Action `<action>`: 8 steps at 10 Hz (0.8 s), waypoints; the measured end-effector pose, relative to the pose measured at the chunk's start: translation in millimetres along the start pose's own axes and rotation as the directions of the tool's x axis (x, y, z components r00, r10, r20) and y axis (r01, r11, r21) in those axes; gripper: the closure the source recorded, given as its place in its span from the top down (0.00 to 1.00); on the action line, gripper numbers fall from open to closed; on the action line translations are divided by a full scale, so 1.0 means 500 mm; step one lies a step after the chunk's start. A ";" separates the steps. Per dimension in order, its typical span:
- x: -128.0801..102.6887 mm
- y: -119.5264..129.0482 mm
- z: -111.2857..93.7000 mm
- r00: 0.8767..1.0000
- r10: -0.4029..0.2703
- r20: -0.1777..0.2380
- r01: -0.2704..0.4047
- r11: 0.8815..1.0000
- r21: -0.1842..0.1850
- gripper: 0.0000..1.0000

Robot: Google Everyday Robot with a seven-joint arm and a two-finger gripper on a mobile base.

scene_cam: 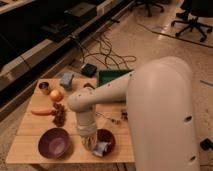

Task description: Place towel in paper cup

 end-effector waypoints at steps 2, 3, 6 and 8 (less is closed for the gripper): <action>0.006 -0.006 -0.019 1.000 0.005 0.016 -0.004 0.999 -0.046 0.00; 0.016 -0.013 -0.046 0.999 0.017 0.040 -0.015 0.998 -0.057 0.00; 0.044 -0.039 -0.131 0.993 0.047 0.104 -0.040 0.997 -0.071 0.00; 0.045 -0.041 -0.151 0.993 0.048 0.106 -0.040 0.996 -0.079 0.00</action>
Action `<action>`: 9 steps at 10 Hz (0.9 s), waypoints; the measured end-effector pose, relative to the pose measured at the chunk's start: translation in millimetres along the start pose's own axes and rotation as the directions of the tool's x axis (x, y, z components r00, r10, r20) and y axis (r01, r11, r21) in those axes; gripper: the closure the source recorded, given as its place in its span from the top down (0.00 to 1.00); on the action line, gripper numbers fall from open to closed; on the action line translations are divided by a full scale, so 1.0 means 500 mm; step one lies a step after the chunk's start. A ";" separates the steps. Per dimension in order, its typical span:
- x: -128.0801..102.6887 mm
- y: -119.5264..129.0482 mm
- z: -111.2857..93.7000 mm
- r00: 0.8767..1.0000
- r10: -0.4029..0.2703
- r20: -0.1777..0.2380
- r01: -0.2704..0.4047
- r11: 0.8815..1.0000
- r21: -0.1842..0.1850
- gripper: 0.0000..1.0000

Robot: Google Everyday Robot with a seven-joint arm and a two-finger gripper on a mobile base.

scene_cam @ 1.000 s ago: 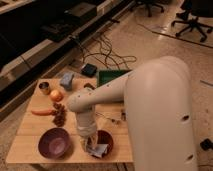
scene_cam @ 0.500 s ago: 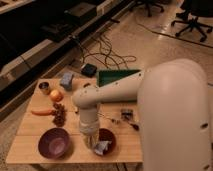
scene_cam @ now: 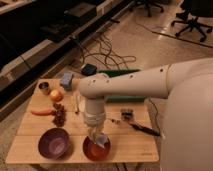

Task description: Place towel in paper cup

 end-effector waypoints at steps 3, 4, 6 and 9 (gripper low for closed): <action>-0.017 -0.013 0.034 1.000 0.015 -0.008 -0.015 1.000 -0.021 0.00; -0.026 -0.020 0.049 1.000 0.020 0.000 -0.020 0.999 -0.026 0.00; -0.040 -0.036 0.043 0.999 0.034 0.024 -0.033 0.999 -0.036 0.00; -0.061 -0.074 -0.057 0.995 0.061 0.084 -0.057 0.997 -0.055 0.00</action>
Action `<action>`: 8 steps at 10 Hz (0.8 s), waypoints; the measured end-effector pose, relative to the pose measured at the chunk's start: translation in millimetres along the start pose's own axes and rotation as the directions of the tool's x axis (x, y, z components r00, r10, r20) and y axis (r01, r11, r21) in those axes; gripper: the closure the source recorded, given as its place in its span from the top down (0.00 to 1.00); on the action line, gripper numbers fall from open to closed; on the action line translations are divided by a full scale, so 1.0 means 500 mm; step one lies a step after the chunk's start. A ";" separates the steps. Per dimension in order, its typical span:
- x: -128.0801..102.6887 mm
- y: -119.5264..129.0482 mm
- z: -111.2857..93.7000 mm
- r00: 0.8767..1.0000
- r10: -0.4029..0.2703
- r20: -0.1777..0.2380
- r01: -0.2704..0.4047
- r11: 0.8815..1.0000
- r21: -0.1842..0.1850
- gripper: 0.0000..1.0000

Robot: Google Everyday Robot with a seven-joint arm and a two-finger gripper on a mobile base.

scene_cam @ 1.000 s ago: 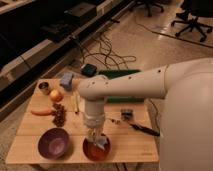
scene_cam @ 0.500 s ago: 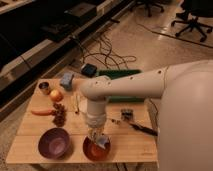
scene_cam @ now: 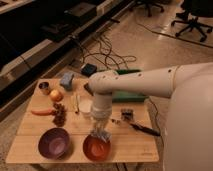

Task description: Place towel in paper cup

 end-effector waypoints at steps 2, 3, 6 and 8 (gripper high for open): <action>-0.011 -0.010 -0.074 0.999 0.006 0.041 -0.005 1.000 -0.015 0.00; -0.019 -0.007 -0.108 0.998 0.001 0.063 0.001 1.000 -0.025 0.00; -0.069 -0.035 -0.152 0.995 0.000 0.097 0.008 0.996 -0.083 0.00; -0.099 -0.037 -0.172 0.993 -0.016 0.118 0.028 0.995 -0.100 0.00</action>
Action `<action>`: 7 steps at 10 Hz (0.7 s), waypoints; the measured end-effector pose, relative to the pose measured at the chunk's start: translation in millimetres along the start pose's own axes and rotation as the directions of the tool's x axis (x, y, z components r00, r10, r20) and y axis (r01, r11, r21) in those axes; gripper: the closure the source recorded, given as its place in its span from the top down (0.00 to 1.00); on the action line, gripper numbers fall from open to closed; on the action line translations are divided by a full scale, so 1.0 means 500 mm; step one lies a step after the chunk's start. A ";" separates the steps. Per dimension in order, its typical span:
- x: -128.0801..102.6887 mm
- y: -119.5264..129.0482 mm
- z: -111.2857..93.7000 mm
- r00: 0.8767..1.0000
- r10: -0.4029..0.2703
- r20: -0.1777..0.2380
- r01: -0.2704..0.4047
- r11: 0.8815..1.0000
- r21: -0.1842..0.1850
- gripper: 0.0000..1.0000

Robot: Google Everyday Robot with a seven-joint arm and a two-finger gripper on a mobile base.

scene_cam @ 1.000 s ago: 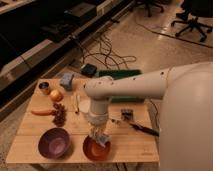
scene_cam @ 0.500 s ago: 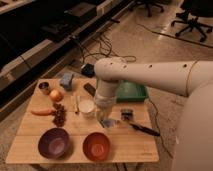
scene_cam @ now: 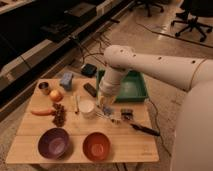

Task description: Place towel in paper cup

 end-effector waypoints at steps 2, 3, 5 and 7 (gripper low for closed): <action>-0.028 0.020 -0.014 0.999 -0.031 0.010 0.032 0.999 -0.008 0.00; -0.040 0.026 -0.017 0.999 -0.038 0.010 0.038 0.999 -0.011 0.00; -0.069 0.053 -0.013 0.997 -0.075 0.003 0.075 0.997 -0.031 0.00; -0.091 0.072 -0.013 0.995 -0.101 0.000 0.101 0.994 -0.049 0.00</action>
